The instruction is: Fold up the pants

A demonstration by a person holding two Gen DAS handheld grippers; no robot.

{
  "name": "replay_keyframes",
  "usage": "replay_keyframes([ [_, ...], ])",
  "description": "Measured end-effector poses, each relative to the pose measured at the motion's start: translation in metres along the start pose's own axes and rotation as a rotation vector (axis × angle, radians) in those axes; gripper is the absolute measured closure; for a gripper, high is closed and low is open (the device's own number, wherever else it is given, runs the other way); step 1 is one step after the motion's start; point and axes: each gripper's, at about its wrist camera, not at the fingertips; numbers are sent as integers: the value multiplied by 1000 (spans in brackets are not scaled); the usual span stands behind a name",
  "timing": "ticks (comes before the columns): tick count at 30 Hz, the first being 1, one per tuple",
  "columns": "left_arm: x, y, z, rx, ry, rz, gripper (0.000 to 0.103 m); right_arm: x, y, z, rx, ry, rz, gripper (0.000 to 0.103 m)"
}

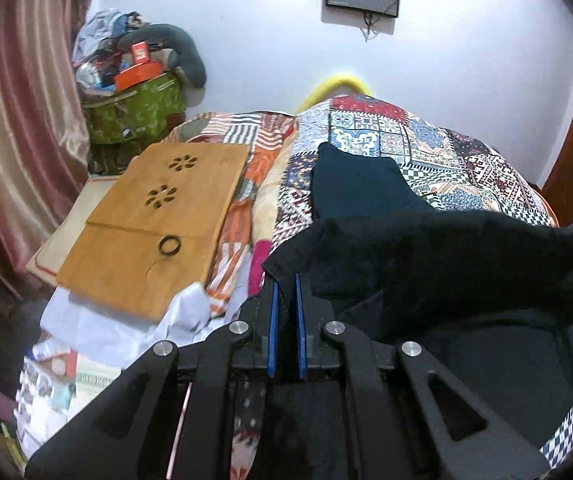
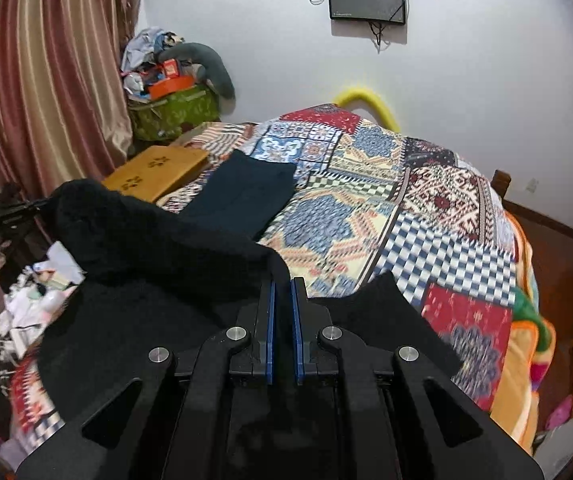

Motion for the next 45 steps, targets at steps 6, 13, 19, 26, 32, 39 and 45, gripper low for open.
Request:
replay_keyframes([
  [6, 49, -21, -20, -14, -47, -26, 97, 39, -23, -24, -59, 0, -15, 97],
  [13, 107, -25, -38, -51, -99, -99, 103, 81, -26, -39, -92, 24, -60, 97],
  [19, 141, -21, -47, -24, -119, -177, 103, 108, -21, -48, -102, 53, -121, 97],
  [26, 128, -19, -31, 0, -77, -194, 101, 113, -34, -39, -80, 71, -168, 85],
  [32, 93, -14, -2, 25, -13, -181, 75, 102, -58, -10, -10, 114, -137, 71],
  [39, 48, -2, 37, 46, 41, -126, 30, 69, -45, 21, 37, 157, -115, 56],
  [45, 15, 30, 68, 51, 57, -118, 13, 39, 5, 44, 16, 214, -153, 50],
])
Point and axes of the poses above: each gripper's, at about its wrist camera, not at the fingertips, and y roughly the way its jaws point, z to its right, x to its underside, and after that the axes turned 3 degrees about -z, right-handed
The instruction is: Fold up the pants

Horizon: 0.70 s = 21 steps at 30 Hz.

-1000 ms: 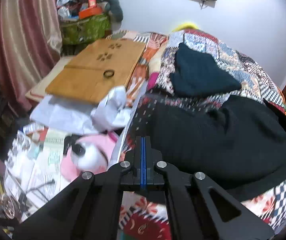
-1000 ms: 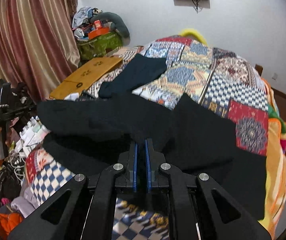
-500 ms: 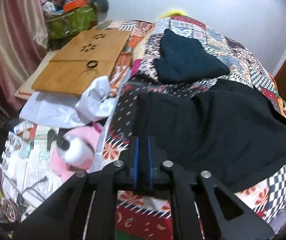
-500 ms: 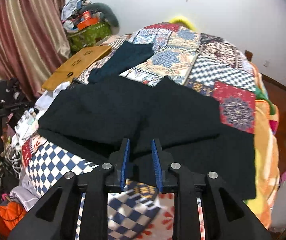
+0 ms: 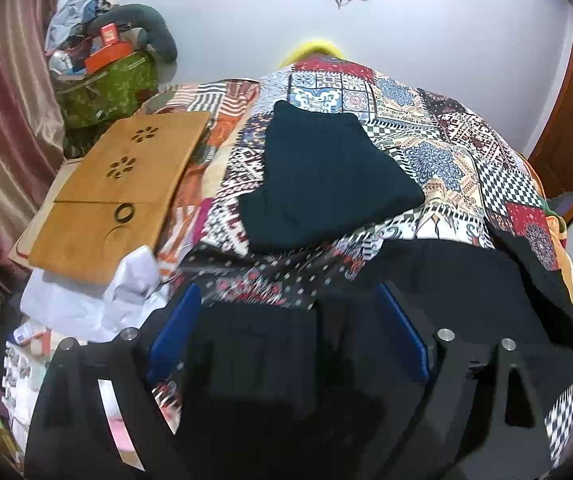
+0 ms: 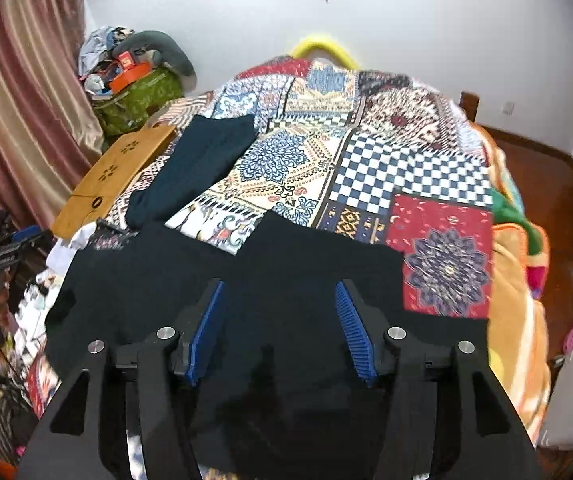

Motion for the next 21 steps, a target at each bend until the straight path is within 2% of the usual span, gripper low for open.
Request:
replay_keyframes([
  [4, -15, 30, 15, 12, 24, -37, 13, -25, 44, 4, -30, 23, -63, 50],
  [8, -21, 51, 28, -33, 79, -27, 13, -43, 80, 2, -36, 2, -113, 50],
  [11, -20, 67, 34, -14, 106, -51, 13, -53, 108, 1, -46, -7, -166, 50],
  [16, -14, 90, 40, 0, 128, -115, 12, -50, 152, 2, -71, 19, -270, 50],
  [17, -13, 92, 41, -1, 132, -119, 12, -47, 157, 3, -81, 28, -282, 49],
  [18, -12, 94, 42, -3, 138, -124, 12, -44, 158, 4, -87, 30, -258, 49],
  [20, -11, 96, 44, -4, 140, -129, 12, -42, 156, 2, -79, 16, -244, 53],
  [21, -11, 96, 45, -4, 139, -130, 12, -41, 155, 1, -78, 11, -240, 63],
])
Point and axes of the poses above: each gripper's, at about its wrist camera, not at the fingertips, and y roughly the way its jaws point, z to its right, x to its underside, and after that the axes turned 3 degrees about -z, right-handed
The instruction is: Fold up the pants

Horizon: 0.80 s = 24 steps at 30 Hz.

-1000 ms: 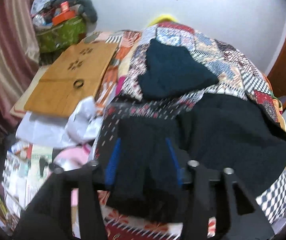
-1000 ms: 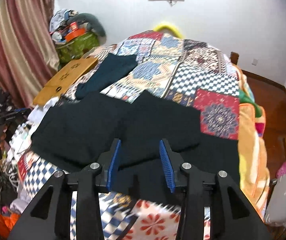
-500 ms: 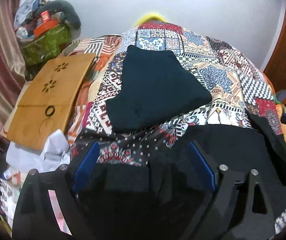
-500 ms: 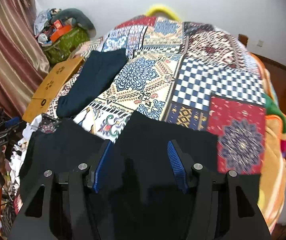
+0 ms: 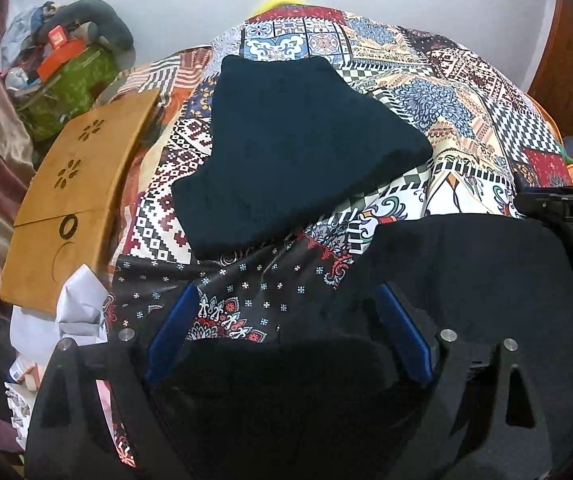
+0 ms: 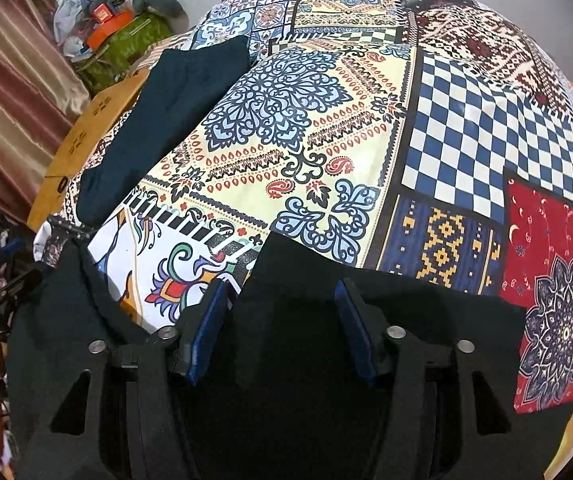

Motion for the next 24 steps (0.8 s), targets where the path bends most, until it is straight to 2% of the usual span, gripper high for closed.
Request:
replay_keyframes([
  [1, 0, 0, 1, 0, 0, 0, 12, 0, -1, 0, -2, -3, 4, 68],
  [3, 0, -2, 5, 0, 2, 1, 12, 2, -2, 1, -8, 0, 5, 86],
  [6, 0, -9, 14, 8, 23, 2, 12, 4, -8, 2, 1, 2, 6, 96],
  [10, 0, -23, 30, 17, 62, 6, 12, 9, -37, 9, 12, 9, 63, 97],
  [15, 4, -37, 59, 26, 112, 7, 11, 26, -114, 33, 31, 52, 211, 97],
  [20, 15, -44, 102, 54, 196, -23, 11, 49, -185, 64, 73, 93, 333, 97],
  [24, 26, -51, 144, 82, 274, -43, 11, 77, -225, 83, 132, 104, 398, 97],
])
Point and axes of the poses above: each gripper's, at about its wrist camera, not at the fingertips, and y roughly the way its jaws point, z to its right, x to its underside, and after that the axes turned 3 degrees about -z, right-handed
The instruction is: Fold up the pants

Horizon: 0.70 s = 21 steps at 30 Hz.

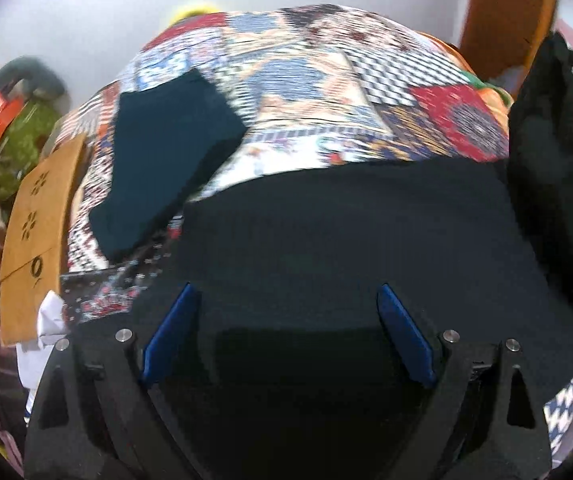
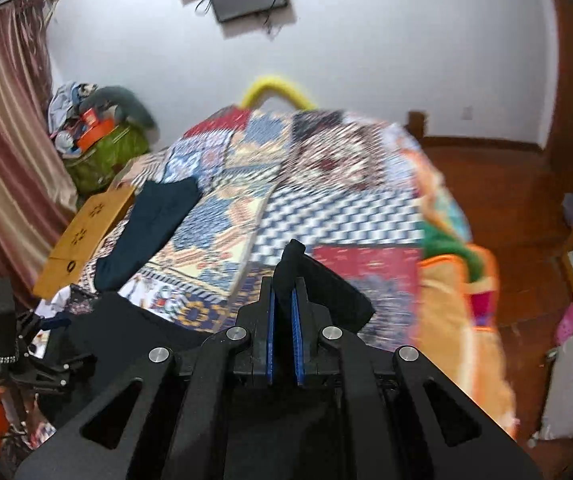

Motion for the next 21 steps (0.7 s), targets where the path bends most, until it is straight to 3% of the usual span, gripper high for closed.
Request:
replay_keyframes([
  [4, 1, -2, 36, 2, 60, -5, 11, 14, -30, 17, 15, 16, 48, 97],
  [8, 0, -1, 63, 7, 81, -14, 10, 43, -33, 23, 37, 6, 36, 97],
  [18, 0, 1, 83, 37, 93, -14, 9, 136, 16, 69, 53, 179, -202, 94],
  [21, -3, 0, 78, 50, 81, -14, 9, 157, 26, 76, 76, 200, -291, 80],
])
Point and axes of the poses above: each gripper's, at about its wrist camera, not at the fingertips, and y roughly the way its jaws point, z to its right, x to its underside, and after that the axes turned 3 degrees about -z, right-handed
